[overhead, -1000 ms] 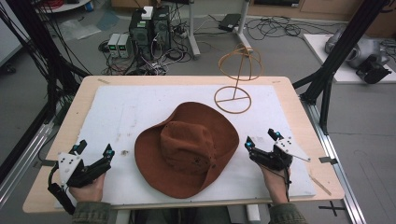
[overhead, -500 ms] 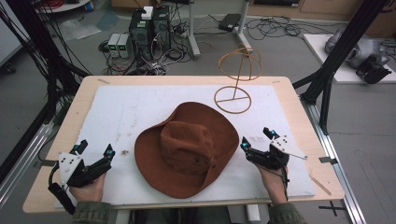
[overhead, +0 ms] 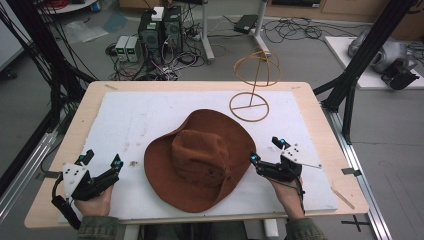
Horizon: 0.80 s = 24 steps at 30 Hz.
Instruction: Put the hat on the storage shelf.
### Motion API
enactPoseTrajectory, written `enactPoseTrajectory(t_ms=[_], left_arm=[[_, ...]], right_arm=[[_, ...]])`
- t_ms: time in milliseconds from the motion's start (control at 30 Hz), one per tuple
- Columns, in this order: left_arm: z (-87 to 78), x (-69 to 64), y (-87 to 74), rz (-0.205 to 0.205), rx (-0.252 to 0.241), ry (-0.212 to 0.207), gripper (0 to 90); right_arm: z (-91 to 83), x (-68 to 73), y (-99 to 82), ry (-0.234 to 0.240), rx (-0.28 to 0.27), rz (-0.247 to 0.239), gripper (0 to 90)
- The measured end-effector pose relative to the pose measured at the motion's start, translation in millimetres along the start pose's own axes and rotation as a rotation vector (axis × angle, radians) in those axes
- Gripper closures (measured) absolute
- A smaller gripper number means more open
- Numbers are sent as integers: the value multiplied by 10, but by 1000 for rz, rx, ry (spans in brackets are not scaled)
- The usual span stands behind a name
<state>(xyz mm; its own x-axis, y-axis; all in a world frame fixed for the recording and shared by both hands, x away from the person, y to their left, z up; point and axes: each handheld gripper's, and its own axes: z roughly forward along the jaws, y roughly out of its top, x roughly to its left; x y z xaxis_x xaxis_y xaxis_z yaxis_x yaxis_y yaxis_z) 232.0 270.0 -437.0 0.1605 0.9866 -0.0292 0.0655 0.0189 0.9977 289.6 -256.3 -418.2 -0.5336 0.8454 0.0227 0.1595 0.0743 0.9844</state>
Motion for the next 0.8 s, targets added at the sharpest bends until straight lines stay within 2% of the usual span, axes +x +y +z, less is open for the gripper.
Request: enactPoseTrajectory(t_ms=[333, 633, 800], left_arm=[[5, 4, 0, -7, -1, -2, 152], [5, 11, -1, -12, 0, -10, 152], [10, 19, -4, -19, 2, -12, 153]], right_arm=[[43, 119, 28, 64, 2, 3, 96], [120, 285, 36, 157, 39, -8, 96], [148, 353, 31, 178, 49, -13, 96]])
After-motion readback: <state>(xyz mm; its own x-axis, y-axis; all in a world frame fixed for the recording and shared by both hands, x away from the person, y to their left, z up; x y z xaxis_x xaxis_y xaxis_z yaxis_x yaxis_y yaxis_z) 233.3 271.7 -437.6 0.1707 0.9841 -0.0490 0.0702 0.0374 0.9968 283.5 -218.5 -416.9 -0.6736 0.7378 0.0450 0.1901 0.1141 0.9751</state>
